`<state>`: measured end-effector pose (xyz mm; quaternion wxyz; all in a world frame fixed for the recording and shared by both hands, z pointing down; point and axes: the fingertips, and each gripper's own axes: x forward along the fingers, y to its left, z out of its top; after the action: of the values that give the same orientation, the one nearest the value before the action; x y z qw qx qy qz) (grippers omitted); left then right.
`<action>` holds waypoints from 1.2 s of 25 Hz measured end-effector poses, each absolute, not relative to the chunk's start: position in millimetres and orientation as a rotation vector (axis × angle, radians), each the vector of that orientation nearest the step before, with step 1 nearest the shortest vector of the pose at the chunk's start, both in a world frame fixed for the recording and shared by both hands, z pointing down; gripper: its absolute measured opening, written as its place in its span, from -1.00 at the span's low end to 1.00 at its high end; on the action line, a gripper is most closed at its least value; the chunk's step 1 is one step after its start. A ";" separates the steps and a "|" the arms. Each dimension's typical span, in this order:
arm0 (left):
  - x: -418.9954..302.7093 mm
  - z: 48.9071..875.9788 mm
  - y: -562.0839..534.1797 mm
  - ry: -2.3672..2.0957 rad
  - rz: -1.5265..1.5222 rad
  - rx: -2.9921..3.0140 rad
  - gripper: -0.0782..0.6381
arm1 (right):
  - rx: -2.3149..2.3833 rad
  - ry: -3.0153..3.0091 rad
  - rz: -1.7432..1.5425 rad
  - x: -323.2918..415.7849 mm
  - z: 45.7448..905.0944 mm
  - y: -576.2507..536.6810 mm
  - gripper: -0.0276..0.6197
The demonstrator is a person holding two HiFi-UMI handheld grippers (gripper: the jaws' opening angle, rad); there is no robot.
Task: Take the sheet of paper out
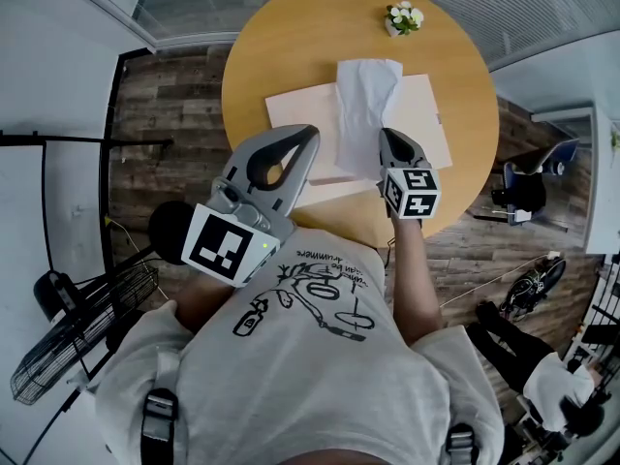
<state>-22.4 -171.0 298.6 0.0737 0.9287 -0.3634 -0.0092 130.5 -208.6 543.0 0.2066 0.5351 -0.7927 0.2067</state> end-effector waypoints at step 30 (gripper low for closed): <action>-17.6 298.7 -167.1 -1.069 -0.012 2.797 -0.72 | 1.537 -2.351 0.286 111.1 412.1 -186.7 -0.89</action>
<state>-17.6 -167.1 298.7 0.0736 0.9316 -0.3560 -0.0039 111.1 -186.7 412.1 0.1583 0.5375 -0.8222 0.0999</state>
